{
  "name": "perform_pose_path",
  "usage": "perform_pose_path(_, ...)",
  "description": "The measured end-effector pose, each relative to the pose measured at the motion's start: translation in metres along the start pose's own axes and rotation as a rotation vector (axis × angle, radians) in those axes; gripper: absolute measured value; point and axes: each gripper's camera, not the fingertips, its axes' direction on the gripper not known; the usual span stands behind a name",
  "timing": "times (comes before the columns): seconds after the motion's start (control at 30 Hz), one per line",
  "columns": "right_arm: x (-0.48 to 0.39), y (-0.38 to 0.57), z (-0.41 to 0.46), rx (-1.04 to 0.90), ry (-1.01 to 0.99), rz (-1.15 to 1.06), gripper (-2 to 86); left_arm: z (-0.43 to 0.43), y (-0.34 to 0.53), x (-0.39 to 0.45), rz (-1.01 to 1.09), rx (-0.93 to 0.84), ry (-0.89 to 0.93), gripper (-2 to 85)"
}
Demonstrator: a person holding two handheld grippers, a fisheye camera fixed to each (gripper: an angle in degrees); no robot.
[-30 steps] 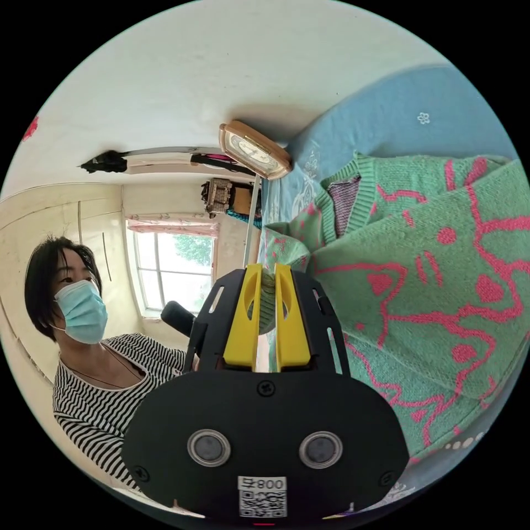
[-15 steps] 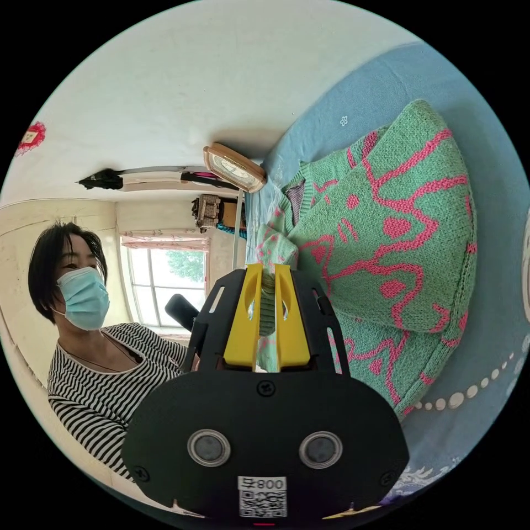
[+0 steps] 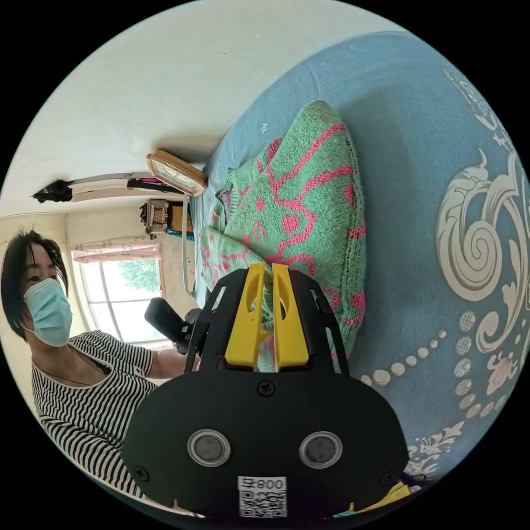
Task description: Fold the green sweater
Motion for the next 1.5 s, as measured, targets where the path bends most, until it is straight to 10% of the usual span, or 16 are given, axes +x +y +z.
perform_pose_path(0.37, -0.094, 0.047, 0.016, 0.073, 0.341, -0.248, 0.4, -0.034, -0.011, 0.002, 0.028, 0.091, 0.155, 6.9)
perform_pose_path(0.83, -0.134, 0.055, 0.053, -0.038, 0.762, -0.372, 7.0, -0.124, -0.018, -0.128, -0.119, 0.141, -0.289, 10.1)
perform_pose_path(1.5, -0.153, 0.056, 0.018, -0.032, 0.718, -0.370, 3.9, -0.144, -0.017, -0.135, -0.131, 0.158, -0.339, 2.6)
